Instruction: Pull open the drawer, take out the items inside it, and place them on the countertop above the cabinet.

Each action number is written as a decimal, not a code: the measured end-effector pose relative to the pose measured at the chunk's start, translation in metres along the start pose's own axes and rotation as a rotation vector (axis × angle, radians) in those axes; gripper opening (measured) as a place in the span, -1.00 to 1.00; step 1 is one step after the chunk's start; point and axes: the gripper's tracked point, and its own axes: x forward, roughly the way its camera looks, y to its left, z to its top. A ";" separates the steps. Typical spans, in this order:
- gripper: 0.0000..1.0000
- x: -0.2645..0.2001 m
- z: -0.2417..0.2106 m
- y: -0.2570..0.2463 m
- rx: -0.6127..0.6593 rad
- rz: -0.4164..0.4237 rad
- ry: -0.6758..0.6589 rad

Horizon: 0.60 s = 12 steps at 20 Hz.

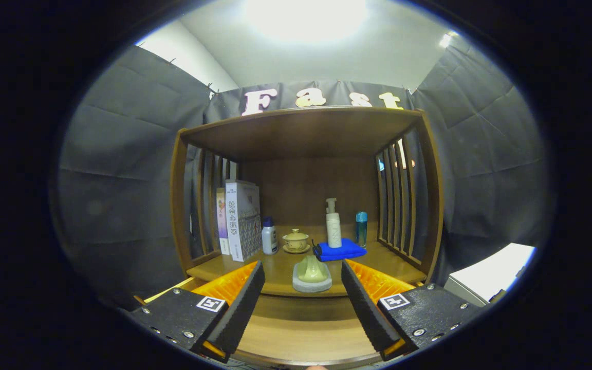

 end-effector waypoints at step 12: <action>0.87 -0.071 -0.058 0.020 -0.026 -0.002 -0.031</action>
